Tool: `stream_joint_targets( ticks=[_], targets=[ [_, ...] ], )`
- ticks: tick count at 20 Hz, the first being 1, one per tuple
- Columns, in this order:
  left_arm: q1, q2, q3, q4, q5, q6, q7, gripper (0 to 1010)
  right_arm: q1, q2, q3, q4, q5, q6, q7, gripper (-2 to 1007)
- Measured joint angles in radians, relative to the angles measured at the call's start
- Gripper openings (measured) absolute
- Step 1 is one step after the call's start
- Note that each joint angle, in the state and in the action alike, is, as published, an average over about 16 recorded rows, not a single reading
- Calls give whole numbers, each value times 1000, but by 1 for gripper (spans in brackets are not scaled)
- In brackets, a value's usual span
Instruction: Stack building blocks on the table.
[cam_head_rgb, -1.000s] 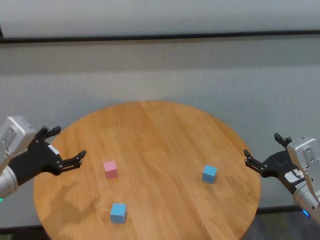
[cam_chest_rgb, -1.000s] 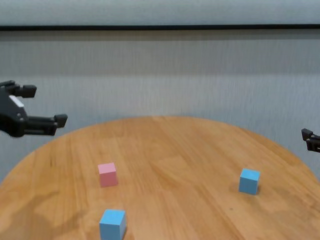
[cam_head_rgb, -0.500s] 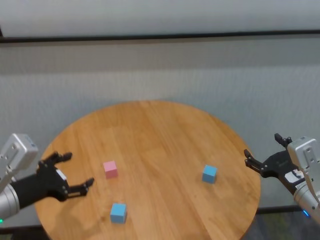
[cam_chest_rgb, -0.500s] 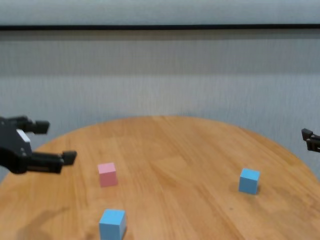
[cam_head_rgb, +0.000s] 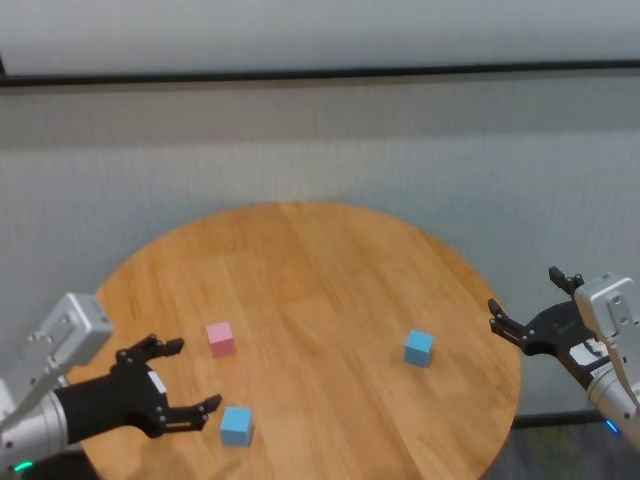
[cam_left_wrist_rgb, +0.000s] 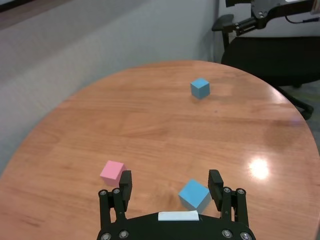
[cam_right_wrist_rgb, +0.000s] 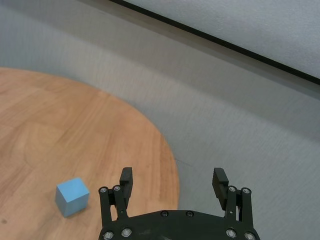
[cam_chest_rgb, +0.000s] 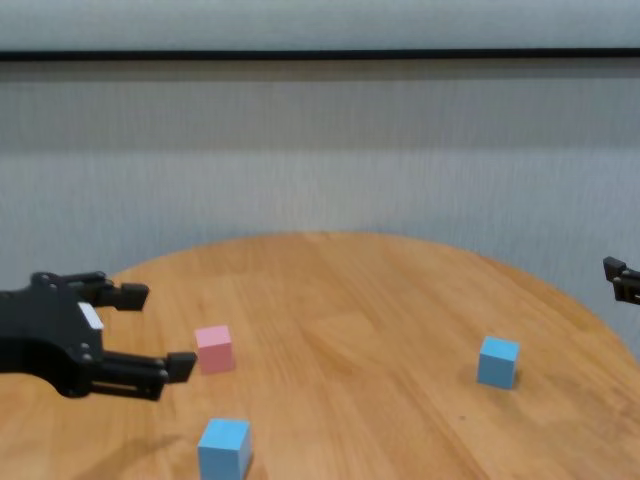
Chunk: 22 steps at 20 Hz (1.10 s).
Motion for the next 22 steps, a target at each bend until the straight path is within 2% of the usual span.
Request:
stream_joint_targets(
  ticks=[9, 13, 16, 22],
  targets=[
    [-31, -45, 43, 28, 70, 7, -24, 1000, 0, 0, 0, 0, 0, 0, 0, 1005],
    [-43, -65, 59, 43, 92, 22, -34, 1000, 0, 0, 0, 0, 0, 0, 0, 1005],
    [-51, -79, 68, 55, 100, 40, -44, 1000, 0, 0, 0, 0, 0, 0, 0, 1005],
    [-73, -105, 83, 90, 94, 83, -65, 1000, 0, 0, 0, 0, 0, 0, 0, 1005]
  ],
)
